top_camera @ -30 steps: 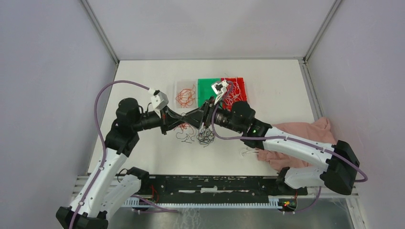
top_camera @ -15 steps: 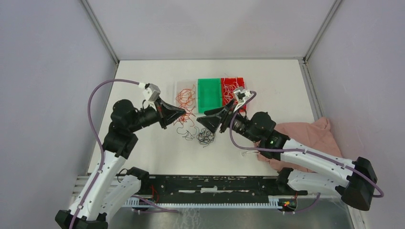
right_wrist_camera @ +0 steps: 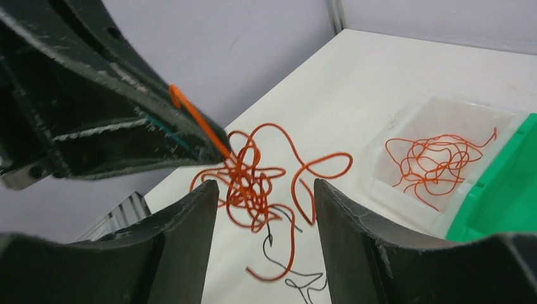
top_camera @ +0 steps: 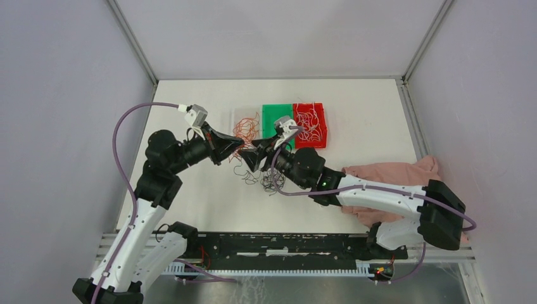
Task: Untangle the cables
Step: Untie the cable.
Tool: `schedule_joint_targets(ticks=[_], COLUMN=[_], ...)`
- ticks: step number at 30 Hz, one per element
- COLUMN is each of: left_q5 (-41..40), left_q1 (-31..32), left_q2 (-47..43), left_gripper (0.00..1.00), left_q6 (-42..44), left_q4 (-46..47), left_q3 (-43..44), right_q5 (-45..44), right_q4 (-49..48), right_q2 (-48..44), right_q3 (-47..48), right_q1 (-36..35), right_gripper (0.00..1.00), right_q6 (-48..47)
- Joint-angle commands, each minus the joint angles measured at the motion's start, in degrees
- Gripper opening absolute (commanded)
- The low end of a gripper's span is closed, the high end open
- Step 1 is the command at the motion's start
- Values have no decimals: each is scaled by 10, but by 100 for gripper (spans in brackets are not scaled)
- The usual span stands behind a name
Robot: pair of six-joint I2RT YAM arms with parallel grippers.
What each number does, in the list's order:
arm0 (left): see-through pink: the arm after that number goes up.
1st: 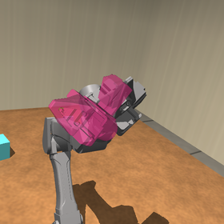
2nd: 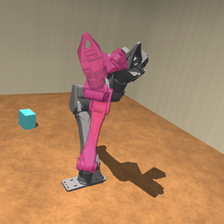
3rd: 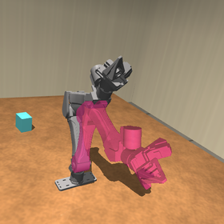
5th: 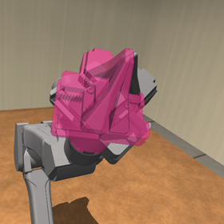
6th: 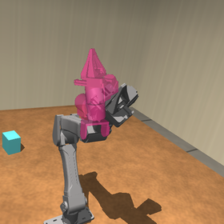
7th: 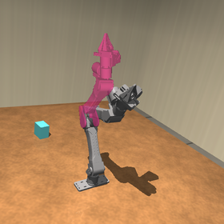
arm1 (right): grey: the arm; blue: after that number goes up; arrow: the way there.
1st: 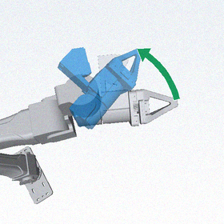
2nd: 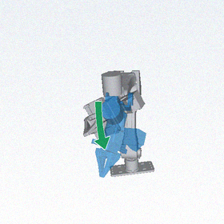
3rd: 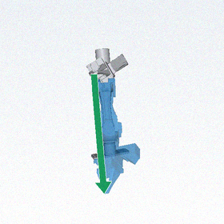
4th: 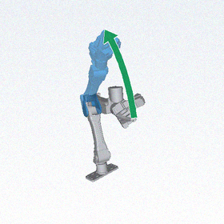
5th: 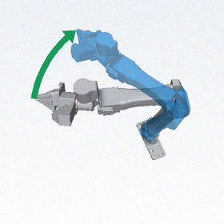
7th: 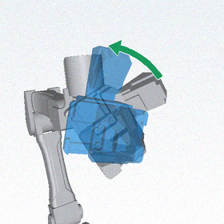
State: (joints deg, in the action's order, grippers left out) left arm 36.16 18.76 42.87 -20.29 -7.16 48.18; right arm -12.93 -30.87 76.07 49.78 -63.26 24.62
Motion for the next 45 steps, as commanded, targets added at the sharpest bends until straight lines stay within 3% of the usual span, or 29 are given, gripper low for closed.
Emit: schedule_joint_targets(ticks=[1,8,17,23,26,31,33,38,40,43,45], left_q5=[44,147,188,169,133,62,25,-89,-98,-34,22], left_q1=[1,1,1,1,2,2,1,1,1,1,1], left_q2=[4,12,34,38,46,63,67,73,82,93,94], left_gripper=[3,3,3,3,3,3,3,3,3,3,3], left_q6=[-45,-69,-79,-47,-9,63,89,156,169,167,162], left_q4=[16,30,29,9,-17,-53,-58,-40,-49,-90,-114], left_q3=[31,75,167,239,287,364,381,409,420,417,399], right_q5=[-79,-126,-113,-97,-93,-95,-97,-114,-119,-99,-88], right_q4=[-69,-77,-94,-97,-97,-98,-95,-86,-86,-41,6], right_q2=[50,107,138,137,132,107,93,71,65,31,-6], right_q3=[59,46,-17,-58,-86,-143,-166,-216,-229,-205,-157], right_q1=[-6,-7,-7,-7,-7,-7,-7,-7,-7,-7,-7], right_gripper=[62,55,43,28,22,2,0,0,3,44,58], right_q6=[-33,-45,16,47,67,89,96,115,116,92,72])
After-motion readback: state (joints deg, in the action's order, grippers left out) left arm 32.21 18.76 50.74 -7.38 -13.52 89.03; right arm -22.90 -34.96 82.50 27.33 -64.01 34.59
